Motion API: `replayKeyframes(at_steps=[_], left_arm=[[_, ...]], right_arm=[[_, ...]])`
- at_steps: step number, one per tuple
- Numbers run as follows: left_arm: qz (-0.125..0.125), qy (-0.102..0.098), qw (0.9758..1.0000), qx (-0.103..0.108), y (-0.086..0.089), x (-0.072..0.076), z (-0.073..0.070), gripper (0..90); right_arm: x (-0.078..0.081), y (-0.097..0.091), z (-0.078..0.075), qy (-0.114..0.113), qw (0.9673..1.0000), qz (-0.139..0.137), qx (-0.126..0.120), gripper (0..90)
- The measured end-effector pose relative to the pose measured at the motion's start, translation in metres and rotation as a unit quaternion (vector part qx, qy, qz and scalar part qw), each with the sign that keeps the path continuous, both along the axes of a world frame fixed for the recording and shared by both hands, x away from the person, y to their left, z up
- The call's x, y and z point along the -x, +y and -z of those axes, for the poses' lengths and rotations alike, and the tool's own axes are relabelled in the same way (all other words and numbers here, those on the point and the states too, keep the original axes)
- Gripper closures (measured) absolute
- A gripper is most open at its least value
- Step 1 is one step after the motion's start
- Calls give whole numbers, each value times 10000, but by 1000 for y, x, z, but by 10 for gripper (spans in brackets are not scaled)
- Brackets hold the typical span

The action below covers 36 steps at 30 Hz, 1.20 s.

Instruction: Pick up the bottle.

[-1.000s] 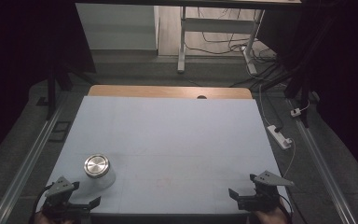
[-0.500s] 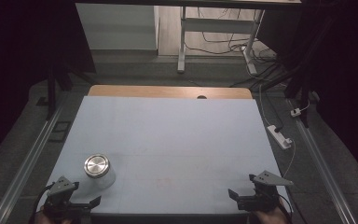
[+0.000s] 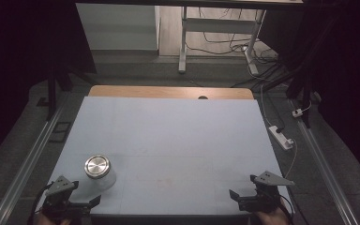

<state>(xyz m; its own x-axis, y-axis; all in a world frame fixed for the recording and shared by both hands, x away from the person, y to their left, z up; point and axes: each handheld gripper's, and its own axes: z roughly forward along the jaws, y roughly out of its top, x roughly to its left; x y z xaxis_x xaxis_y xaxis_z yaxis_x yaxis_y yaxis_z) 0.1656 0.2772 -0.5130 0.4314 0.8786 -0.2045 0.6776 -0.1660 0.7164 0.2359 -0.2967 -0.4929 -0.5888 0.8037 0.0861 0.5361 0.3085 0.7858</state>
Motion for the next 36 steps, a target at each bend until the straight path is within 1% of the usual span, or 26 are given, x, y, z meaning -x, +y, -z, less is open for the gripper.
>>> replayKeyframes(at_steps=[6, 8, 11, 12, 15, 17, 19, 21, 24, 29, 31, 36], left_arm=[[80, -87, 9999, 89, 2, -5, 2, 0], [127, -137, 9998, 49, 1, -8, 2, 0], [196, -319, 9993, -28, 0, -11, 2, 0], [170, -356, 9992, -60, 1, -13, 2, 0], [89, -351, 9993, -45, 4, -18, 0, 1], [40, -360, 9993, -114, 5, -21, -1, 6], [51, -361, 9992, -132, 5, -22, -2, 6], [127, -299, 9993, -165, 2, -27, -3, 4], [221, -303, 9989, -265, -2, -32, -2, 0], [465, -321, 9982, -223, -6, -43, -2, 0], [512, -304, 9979, -247, -8, -47, 0, 0], [541, -277, 9977, -304, -9, -57, 4, 0]], right_arm=[[0, 0, 0, 8, 10000, -13, 7, 0], [0, 0, 0, 11, 10000, -16, 7, 0], [0, 0, 0, 14, 10000, -17, 4, 0], [0, 0, 0, 17, 10000, -17, 0, 0], [0, 0, 0, 25, 10000, -25, -8, 0], [0, 0, 0, 27, 10000, -28, -7, 0], [0, 0, 0, 28, 10000, -35, -9, 0], [0, 0, 0, 30, 10000, -40, -13, 0], [-1, 0, 0, 32, 10000, -45, -15, 0], [-1, 0, 0, 29, 10000, -58, -4, 0], [-1, 0, 0, 30, 10000, -58, 1, 0], [-1, 0, 0, 32, 10000, -64, 3, 0]])
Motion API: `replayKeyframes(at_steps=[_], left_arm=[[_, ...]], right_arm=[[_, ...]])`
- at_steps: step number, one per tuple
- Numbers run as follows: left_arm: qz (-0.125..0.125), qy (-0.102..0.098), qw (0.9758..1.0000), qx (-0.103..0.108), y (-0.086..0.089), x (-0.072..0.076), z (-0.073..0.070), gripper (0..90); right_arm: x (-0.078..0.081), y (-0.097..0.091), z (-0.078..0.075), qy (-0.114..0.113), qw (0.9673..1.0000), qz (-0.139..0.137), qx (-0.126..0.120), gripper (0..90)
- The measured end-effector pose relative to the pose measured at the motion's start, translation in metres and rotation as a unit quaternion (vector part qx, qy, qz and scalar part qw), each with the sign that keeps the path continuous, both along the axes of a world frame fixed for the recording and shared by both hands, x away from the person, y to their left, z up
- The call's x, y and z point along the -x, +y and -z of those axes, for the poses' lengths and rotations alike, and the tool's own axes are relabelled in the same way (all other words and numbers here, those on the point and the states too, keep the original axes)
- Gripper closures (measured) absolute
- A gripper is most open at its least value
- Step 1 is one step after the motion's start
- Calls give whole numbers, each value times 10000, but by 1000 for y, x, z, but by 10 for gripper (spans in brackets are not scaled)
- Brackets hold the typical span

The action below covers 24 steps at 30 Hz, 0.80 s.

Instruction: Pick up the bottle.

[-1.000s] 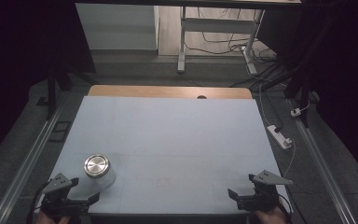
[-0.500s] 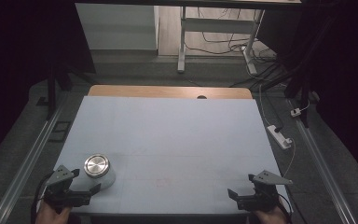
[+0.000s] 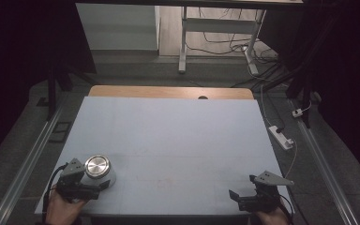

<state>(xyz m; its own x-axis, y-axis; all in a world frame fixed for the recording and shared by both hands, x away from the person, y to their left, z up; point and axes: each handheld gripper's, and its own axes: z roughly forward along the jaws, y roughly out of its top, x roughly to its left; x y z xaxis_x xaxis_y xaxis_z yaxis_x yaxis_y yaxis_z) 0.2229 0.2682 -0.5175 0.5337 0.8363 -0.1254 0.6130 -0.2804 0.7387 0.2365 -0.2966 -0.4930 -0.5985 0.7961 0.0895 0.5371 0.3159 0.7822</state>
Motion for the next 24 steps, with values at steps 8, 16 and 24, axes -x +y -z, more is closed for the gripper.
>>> replayKeyframes(at_steps=[8, 16, 24], left_arm=[[96, 8, 9999, -40, -2, -9, 6, 7], [171, -38, 9998, -83, -3, -12, 8, 130], [267, -281, 9991, -179, -3, -11, 10, 145]], right_arm=[[0, 0, 0, -5, 10000, -13, 3, 0], [0, 1, 0, -6, 10000, -22, 11, 0], [0, 1, 0, -14, 10000, -38, 27, 0]])
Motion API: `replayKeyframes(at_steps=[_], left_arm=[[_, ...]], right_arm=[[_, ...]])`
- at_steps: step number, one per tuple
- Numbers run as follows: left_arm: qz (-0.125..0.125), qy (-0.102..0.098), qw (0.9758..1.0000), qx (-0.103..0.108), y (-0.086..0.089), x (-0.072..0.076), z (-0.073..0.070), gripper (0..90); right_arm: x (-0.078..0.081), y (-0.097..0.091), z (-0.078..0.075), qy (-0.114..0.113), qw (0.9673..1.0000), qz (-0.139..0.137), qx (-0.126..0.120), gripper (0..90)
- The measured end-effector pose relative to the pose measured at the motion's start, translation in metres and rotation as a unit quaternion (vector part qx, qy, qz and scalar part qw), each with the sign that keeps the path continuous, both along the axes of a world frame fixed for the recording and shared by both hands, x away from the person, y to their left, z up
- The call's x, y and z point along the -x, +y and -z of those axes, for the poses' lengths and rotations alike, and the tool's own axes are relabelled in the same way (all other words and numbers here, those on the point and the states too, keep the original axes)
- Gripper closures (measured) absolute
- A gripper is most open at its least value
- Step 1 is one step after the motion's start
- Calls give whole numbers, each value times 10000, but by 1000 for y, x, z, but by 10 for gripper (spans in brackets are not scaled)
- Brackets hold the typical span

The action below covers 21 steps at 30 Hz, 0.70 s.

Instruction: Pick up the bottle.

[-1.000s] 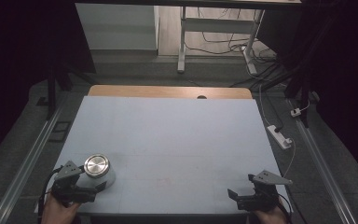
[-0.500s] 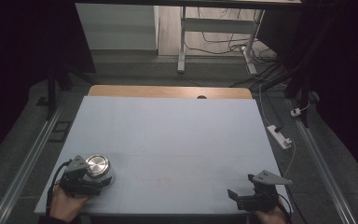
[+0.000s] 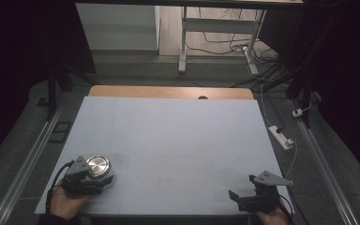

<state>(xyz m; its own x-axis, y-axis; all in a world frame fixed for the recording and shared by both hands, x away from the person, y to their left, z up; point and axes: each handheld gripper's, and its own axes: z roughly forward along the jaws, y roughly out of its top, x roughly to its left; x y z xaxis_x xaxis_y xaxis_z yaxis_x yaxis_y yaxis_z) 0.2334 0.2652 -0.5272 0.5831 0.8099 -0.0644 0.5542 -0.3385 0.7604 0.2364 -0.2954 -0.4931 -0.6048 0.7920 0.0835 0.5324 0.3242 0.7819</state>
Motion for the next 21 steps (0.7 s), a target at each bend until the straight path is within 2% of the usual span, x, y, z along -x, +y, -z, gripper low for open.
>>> replayKeyframes(at_steps=[7, 12, 17, 21], left_arm=[[-10, 100, 9999, -76, -1, -1, -3, 149], [-111, 138, 9998, -106, -2, -2, -6, 150], [-104, 174, 9998, 37, -1, -4, -9, 150], [-47, 175, 9998, -19, -4, -8, -13, 150]], right_arm=[[0, 0, 0, 0, 10000, -10, 14, 0], [0, 0, 0, -3, 10000, -7, 28, 0], [0, 0, 0, -3, 10000, -9, 23, 0], [0, 0, 0, 3, 10000, 1, 10, 0]])
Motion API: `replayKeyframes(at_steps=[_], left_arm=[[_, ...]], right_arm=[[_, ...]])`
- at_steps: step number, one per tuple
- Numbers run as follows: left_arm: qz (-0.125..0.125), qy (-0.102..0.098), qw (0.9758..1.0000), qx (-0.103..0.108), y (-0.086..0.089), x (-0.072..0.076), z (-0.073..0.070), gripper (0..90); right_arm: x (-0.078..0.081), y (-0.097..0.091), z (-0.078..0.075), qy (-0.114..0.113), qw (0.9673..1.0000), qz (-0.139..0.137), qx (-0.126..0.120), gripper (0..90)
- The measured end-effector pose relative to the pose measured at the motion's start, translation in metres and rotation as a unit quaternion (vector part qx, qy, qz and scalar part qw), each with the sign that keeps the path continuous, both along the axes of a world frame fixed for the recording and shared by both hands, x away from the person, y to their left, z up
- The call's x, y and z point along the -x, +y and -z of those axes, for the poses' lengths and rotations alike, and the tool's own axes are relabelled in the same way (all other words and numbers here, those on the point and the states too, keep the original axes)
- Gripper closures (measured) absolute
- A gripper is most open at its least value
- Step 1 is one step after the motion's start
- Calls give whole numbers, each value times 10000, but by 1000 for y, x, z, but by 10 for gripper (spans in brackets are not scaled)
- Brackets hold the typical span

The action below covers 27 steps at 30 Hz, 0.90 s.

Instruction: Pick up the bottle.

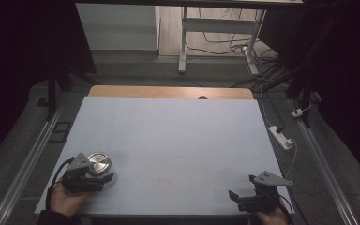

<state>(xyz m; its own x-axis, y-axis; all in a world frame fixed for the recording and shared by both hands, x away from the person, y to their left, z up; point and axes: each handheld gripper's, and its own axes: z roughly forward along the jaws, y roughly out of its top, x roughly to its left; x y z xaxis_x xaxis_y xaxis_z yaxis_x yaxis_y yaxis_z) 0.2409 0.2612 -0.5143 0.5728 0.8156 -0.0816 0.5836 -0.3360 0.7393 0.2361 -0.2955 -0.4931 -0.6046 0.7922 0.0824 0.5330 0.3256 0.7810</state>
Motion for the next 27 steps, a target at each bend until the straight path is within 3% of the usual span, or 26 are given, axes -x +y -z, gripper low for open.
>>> replayKeyframes(at_steps=[8, 13, 27], left_arm=[[85, -71, 9999, 44, -4, -6, -12, 151], [204, -115, 9997, -36, -12, -11, -20, 151], [742, -288, 9966, -190, -51, -37, -43, 151]], right_arm=[[-2, 0, 0, 11, 10000, 13, -8, 0], [-3, 1, 0, 6, 10000, -2, 1, 0], [0, -1, 0, -3, 10000, 30, -42, 0]])
